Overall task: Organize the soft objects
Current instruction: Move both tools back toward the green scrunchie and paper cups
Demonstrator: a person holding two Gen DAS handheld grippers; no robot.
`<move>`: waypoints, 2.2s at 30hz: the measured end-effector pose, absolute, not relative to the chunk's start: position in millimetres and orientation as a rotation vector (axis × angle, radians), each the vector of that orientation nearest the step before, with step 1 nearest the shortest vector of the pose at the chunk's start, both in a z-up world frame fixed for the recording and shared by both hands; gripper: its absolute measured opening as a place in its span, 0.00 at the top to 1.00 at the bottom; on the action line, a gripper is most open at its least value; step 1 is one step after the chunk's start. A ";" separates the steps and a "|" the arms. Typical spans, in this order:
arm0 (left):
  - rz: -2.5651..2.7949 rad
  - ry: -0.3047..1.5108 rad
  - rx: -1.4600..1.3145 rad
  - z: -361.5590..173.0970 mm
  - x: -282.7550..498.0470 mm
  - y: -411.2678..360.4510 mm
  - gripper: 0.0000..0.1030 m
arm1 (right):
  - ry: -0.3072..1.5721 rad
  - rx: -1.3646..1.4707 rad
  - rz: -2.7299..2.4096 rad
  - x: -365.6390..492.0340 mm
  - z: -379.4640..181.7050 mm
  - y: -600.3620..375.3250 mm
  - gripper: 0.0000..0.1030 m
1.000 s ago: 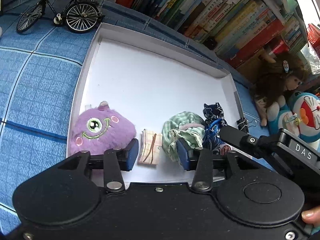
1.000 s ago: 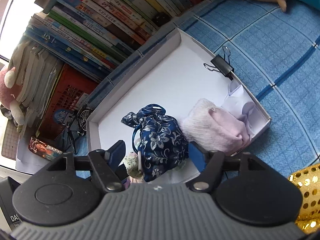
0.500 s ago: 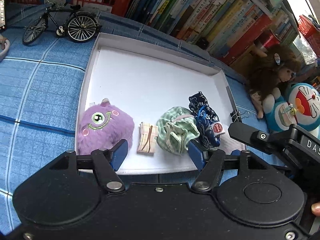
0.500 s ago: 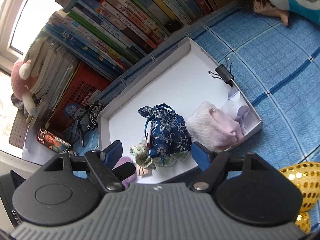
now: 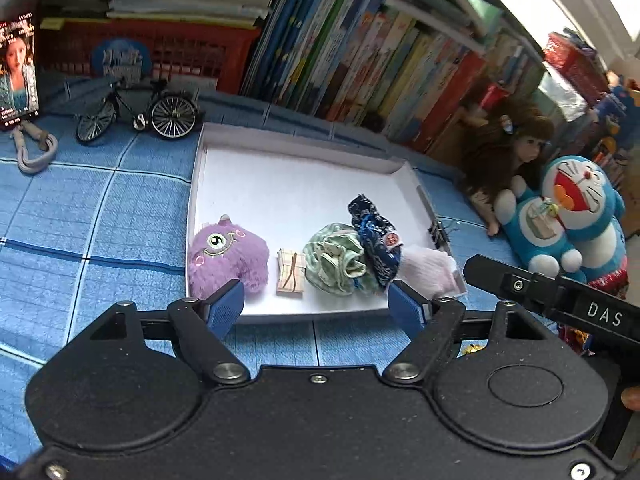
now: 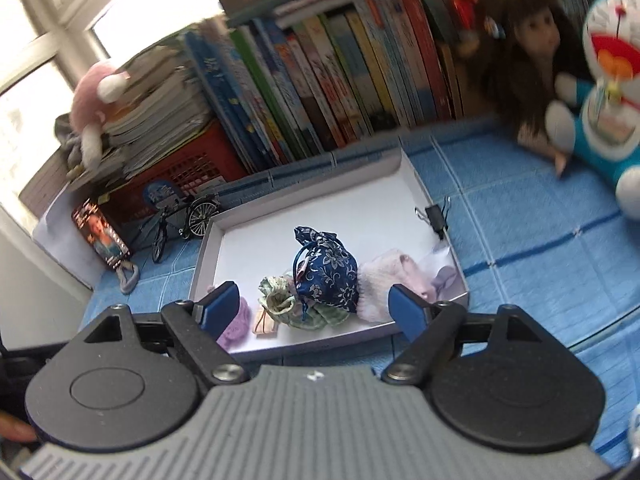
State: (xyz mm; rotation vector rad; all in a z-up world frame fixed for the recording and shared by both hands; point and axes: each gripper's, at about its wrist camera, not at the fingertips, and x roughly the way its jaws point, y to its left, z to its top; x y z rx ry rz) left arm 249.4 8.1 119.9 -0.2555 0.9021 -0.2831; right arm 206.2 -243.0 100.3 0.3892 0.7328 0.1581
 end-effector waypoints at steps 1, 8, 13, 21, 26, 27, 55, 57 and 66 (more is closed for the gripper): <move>-0.288 0.892 -0.251 121.8 244.2 8.6 0.25 | 0.722 0.379 0.166 201.7 102.3 -242.5 0.13; -0.304 0.799 -0.191 132.6 206.6 12.5 0.22 | 0.657 0.298 0.211 170.7 110.3 -234.8 0.12; -0.319 0.762 -0.174 133.5 184.0 20.5 0.21 | 0.622 0.253 0.266 147.9 112.0 -227.6 0.11; -0.303 0.688 -0.126 133.0 150.6 37.5 0.19 | 0.563 0.120 0.335 115.8 112.3 -205.3 0.10; -0.307 0.661 -0.139 129.5 126.7 49.3 0.16 | 0.507 0.005 0.375 92.2 107.1 -188.8 0.07; -0.310 0.654 -0.159 127.4 120.5 52.3 0.16 | 0.491 -0.017 0.386 85.6 105.6 -185.4 0.06; -0.106 0.458 -0.187 65.3 18.1 103.7 0.07 | 0.381 -0.080 0.387 17.9 24.3 -159.7 0.53; -0.093 0.454 -0.182 61.1 14.9 108.0 0.07 | 0.392 -0.071 0.389 18.7 19.8 -159.7 0.55; -0.097 0.523 -0.168 33.6 12.4 111.3 0.18 | 0.387 -0.060 0.328 21.4 3.3 -154.5 0.58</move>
